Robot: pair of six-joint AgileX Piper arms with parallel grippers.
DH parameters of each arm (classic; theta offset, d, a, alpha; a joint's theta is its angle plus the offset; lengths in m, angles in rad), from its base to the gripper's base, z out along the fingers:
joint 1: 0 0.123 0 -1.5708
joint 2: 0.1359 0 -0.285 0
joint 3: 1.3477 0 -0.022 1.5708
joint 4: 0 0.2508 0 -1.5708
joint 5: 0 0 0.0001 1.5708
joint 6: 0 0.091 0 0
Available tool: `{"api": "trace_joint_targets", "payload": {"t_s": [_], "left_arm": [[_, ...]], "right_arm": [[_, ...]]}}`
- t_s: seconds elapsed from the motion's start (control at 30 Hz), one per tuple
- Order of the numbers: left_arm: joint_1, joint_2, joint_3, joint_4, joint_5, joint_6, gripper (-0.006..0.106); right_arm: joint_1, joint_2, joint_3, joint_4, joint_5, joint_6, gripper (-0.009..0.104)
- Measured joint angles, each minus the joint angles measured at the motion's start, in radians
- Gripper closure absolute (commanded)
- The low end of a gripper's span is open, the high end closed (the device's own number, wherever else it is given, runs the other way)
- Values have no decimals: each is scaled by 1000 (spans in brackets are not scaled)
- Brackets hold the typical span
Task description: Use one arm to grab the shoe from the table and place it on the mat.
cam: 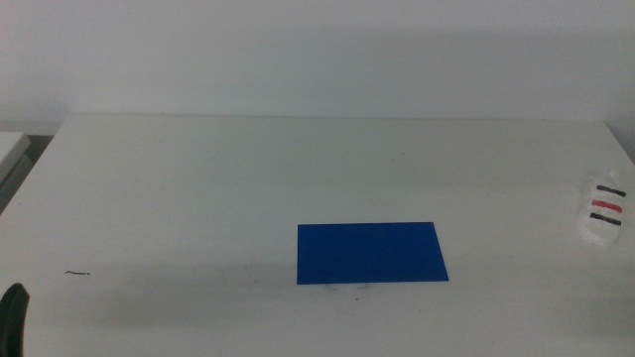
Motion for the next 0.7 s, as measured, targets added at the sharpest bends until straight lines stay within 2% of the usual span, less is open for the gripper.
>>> {"api": "trace_joint_targets", "payload": {"t_s": [0.13,0.33,0.43,0.6,0.7], "left_arm": [[0,0,0,0,0,0,7],[0,0,0,0,0,0,7],[0,0,0,0,0,0,7],[0,0,0,0,0,0,7],[0,0,0,0,0,0,7]], "right_arm": [[0,11,-57,3,108,0,4],[0,227,-338,5,323,0,4],[0,400,-495,7,437,0,4],[0,764,-775,14,710,4,4],[0,973,-916,-3,835,75,4]]}}
